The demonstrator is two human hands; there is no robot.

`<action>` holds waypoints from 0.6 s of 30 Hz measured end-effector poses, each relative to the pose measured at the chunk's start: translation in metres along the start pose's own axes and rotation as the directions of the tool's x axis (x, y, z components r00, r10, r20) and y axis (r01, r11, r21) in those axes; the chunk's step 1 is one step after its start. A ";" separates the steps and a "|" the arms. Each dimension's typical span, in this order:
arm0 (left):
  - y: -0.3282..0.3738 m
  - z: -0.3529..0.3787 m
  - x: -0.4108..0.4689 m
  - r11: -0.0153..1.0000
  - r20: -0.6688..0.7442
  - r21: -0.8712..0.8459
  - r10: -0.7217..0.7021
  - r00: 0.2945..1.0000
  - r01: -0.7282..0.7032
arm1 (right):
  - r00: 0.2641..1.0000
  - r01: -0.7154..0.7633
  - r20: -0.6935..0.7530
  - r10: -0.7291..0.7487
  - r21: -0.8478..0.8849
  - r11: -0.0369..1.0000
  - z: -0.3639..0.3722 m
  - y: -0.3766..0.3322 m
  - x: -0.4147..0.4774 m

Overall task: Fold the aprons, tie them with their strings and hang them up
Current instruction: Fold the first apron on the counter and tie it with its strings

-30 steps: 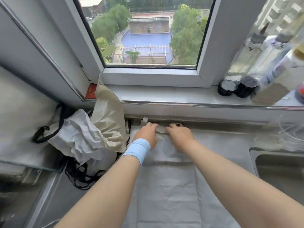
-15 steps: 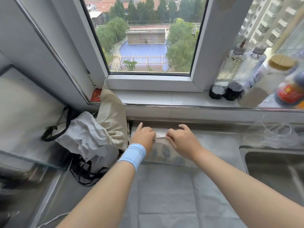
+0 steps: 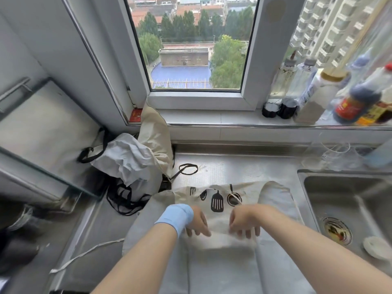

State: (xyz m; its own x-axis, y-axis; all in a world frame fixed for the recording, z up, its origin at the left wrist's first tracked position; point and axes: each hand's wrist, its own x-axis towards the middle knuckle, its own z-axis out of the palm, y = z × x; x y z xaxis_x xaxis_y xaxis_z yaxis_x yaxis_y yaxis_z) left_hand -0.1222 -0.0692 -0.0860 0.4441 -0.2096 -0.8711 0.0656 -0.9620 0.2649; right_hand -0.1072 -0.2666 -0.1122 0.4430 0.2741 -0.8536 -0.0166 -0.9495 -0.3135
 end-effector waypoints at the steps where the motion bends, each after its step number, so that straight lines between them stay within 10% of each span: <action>1: -0.001 0.004 0.006 0.997 -0.022 -0.078 0.025 0.999 -0.026 | 0.999 0.014 -0.038 -0.014 0.003 1.000 0.005 0.002 0.001; 6: -0.016 0.005 0.035 0.997 -0.654 0.072 0.050 0.755 -0.004 | 0.704 0.084 -0.707 -0.064 -0.006 0.996 0.010 0.007 0.026; 14: -0.052 0.021 0.053 0.955 -0.679 0.191 -0.039 0.733 0.229 | 0.849 0.032 -0.523 -0.068 -0.078 0.996 0.035 -0.001 0.067; 18: -0.046 0.013 0.058 0.945 -0.689 0.234 -0.007 0.725 0.231 | 0.990 0.134 -0.050 -0.132 0.039 0.990 0.032 -0.004 0.046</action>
State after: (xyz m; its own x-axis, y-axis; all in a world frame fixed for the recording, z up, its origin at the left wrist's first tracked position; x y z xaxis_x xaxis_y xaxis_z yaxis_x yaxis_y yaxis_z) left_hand -0.1111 -0.0389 -0.1542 0.9369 -0.0253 -0.3486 -0.0445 -0.9979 -0.0473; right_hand -0.1153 -0.2451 -0.1637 0.4858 0.3890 -0.7827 0.0084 -0.8975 -0.4409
